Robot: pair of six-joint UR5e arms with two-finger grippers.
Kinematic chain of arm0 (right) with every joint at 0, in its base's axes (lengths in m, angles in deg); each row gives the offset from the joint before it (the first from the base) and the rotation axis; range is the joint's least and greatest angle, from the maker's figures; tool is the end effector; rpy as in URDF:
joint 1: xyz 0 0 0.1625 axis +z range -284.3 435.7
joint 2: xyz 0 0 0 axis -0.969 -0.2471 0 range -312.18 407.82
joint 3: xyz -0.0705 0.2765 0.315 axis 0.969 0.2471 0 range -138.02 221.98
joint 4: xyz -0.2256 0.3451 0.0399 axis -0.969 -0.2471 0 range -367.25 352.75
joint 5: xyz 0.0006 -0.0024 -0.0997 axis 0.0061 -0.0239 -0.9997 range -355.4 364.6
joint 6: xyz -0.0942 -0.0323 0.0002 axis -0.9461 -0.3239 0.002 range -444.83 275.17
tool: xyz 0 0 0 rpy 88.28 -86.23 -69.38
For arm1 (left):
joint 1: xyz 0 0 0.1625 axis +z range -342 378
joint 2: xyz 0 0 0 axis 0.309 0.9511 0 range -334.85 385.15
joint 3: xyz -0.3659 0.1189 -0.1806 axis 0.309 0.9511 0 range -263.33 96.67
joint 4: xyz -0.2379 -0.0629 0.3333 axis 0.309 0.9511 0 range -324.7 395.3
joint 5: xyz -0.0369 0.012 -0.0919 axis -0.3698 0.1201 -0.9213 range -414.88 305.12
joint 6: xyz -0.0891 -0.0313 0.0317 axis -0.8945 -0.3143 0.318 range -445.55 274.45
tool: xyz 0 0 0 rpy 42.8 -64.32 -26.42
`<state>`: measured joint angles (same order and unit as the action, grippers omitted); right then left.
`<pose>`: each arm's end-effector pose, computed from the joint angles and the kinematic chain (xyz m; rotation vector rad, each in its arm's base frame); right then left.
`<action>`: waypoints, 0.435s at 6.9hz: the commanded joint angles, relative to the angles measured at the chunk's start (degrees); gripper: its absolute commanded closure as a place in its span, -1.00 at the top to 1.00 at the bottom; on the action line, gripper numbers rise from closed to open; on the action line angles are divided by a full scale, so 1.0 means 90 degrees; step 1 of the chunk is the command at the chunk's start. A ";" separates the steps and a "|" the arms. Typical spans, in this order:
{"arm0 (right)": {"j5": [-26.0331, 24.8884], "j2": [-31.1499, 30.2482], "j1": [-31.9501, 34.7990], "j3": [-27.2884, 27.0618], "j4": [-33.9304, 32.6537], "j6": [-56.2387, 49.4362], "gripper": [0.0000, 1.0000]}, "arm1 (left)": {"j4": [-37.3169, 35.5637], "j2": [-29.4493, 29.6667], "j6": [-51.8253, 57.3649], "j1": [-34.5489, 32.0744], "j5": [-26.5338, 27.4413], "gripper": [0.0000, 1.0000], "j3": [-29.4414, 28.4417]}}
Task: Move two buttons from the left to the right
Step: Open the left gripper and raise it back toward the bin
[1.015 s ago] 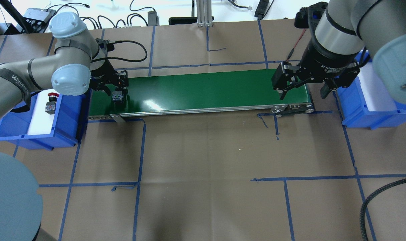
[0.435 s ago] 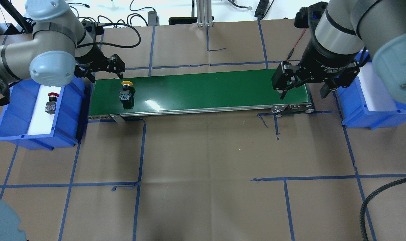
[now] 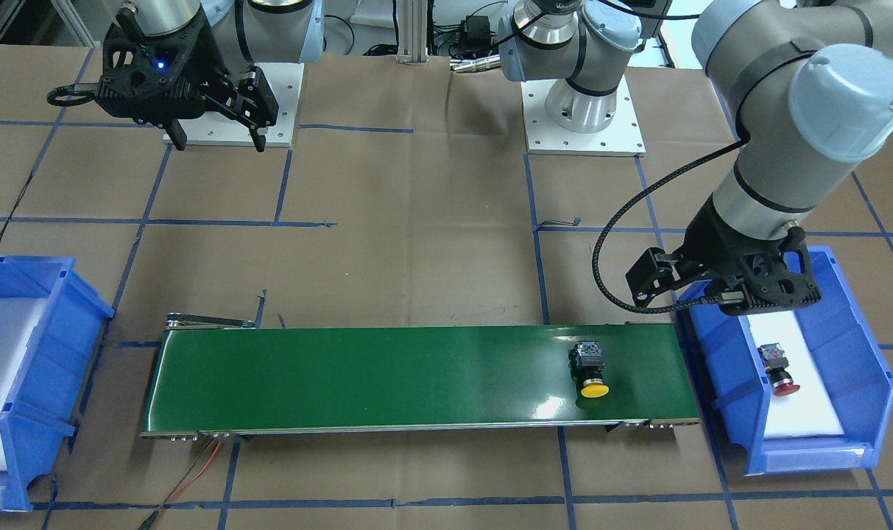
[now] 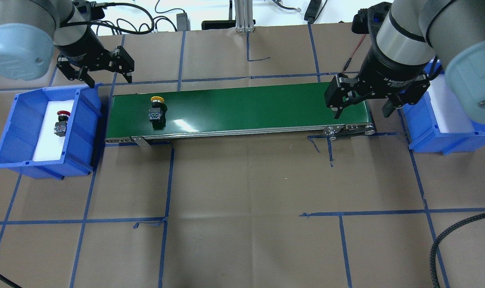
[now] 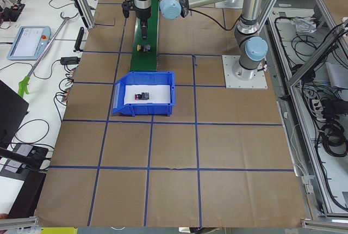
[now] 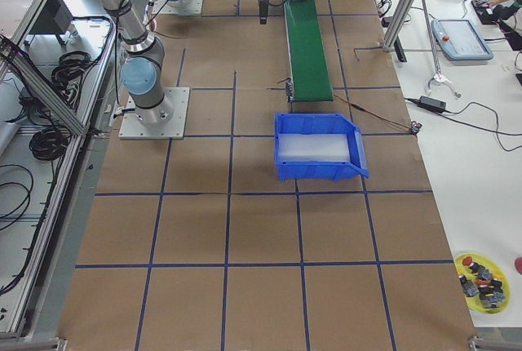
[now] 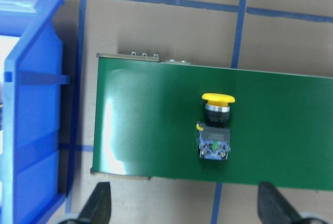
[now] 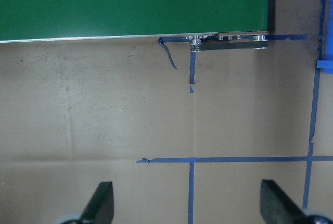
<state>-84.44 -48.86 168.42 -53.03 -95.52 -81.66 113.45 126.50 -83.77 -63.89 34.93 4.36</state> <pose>0.1558 -0.4352 0.4964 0.0119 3.1248 0.0030 -0.0511 -0.5887 0.4229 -0.1732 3.1349 -0.0772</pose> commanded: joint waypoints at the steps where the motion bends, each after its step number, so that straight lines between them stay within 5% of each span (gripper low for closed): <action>1: 0.0000 -0.0010 0.0000 0.0000 0.0003 0.0000 1.00 | 0.0195 0.0067 0.0162 0.0075 0.0021 1.00 -0.0154; 3: 0.0000 -0.0010 0.0000 0.0000 0.0003 0.0000 1.00 | 0.0155 0.0242 0.0933 0.0647 0.0022 1.00 -0.0240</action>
<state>-84.44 -48.89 168.42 -53.03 -95.50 -81.66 114.96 127.55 -78.75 -61.45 35.17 2.91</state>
